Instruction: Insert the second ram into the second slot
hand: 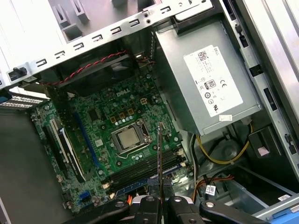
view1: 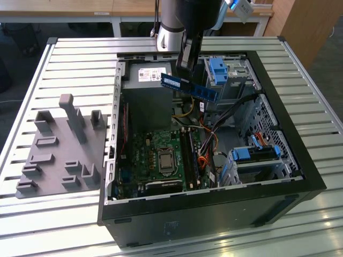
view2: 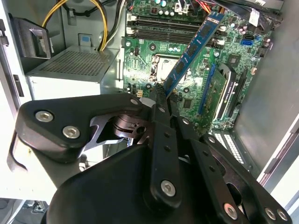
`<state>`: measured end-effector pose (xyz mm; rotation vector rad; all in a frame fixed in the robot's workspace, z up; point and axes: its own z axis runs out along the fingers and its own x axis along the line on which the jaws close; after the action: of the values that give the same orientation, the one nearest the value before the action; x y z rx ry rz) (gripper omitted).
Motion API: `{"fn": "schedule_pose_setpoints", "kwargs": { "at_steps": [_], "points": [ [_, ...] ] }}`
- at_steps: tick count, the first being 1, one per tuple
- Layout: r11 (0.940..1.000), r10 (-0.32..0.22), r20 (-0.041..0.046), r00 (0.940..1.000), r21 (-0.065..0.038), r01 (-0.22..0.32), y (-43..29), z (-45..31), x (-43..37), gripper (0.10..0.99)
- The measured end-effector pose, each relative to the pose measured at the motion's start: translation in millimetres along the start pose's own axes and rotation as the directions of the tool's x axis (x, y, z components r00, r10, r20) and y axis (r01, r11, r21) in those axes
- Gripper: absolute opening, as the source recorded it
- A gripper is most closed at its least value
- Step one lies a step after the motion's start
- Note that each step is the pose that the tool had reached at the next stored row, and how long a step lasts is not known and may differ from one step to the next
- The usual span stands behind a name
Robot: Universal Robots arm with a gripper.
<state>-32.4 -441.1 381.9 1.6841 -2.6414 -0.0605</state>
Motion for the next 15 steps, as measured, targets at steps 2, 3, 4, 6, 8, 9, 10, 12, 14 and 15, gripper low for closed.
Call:
{"fn": "schedule_pose_setpoints", "kwargs": {
  "at_steps": [2, 3, 4, 6, 8, 9, 10, 12, 14, 15],
  "points": [
    [1.0000, 0.002, 0.0001, 1.0000, 0.000, -0.002, 0.0, 0.0, 0.0, 0.137],
    [1.0000, 0.004, 0.0001, 1.0000, 0.000, -0.004, 0.0, 0.0, 0.0, 0.137],
    [1.0000, 0.005, 0.0001, 1.0000, 0.000, -0.005, 0.0, 0.0, 0.1, 0.137],
    [1.0000, 0.008, 0.0001, 1.0000, 0.000, -0.008, -0.1, 0.0, 0.1, 0.137],
    [0.9999, 0.010, 0.0003, 0.9999, 0.000, -0.010, -0.1, 0.0, 0.1, 0.137],
    [0.9999, 0.011, 0.0004, 0.9999, 0.000, -0.011, -0.1, 0.0, 0.2, 0.137],
    [0.9999, 0.013, 0.0005, 0.9999, 0.000, -0.013, -0.1, 0.0, 0.2, 0.137],
    [0.9999, 0.015, 0.0005, 0.9999, 0.000, -0.015, -0.1, 0.0, 0.3, 0.137],
    [0.9998, 0.018, 0.0005, 0.9998, 0.000, -0.018, -0.2, 0.0, 0.3, 0.137],
    [0.9998, 0.019, 0.0007, 0.9998, 0.000, -0.019, -0.2, 0.0, 0.4, 0.137]
  ]
}}
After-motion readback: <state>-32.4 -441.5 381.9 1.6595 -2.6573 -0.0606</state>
